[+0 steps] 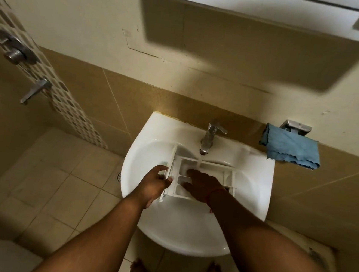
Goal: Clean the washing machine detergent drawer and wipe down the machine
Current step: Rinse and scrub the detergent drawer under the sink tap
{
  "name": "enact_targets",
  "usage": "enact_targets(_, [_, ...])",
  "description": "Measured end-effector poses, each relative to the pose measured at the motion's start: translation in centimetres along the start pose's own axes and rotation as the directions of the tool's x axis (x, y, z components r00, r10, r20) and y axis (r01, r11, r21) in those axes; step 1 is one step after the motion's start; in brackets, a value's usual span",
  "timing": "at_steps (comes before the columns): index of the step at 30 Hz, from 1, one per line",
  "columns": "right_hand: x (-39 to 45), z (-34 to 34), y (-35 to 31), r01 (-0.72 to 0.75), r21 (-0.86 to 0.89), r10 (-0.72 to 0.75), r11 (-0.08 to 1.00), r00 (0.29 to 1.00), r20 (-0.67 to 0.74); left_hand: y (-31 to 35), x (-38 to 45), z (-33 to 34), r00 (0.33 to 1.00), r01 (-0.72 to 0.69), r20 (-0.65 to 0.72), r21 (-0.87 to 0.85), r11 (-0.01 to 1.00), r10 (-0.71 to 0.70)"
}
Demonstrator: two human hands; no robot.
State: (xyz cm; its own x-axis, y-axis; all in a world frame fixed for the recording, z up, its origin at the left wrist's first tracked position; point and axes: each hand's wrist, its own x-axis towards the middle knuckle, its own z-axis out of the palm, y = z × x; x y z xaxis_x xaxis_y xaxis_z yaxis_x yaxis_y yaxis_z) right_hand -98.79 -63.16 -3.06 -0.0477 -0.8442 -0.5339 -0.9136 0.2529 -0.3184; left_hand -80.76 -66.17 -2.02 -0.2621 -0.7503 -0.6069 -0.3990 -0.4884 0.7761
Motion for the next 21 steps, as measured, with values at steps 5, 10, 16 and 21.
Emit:
enact_targets(5, [0.4,0.3,0.0,-0.170,-0.201,0.174,0.965,0.985,0.003,0.2,0.0,0.3,1.000,-0.019,-0.015,0.021,1.000,0.020])
enact_targets(10, [0.7,1.1,-1.6,0.053,0.019,-0.053,0.998,0.998,0.017,0.2,0.2,0.2,1.000,-0.021,-0.010,0.040,0.999,0.021])
enact_targets(16, [-0.1,-0.2,3.3,-0.166,-0.291,0.206,0.942,0.972,0.110,0.0,0.4,0.4,1.000,-0.015,-0.003,0.035,0.999,0.015])
enact_targets(21, [-0.2,0.8,0.9,0.104,-0.054,-0.101,0.993,0.993,0.053,0.2,0.3,0.6,0.999,-0.038,-0.006,0.063,0.997,0.038])
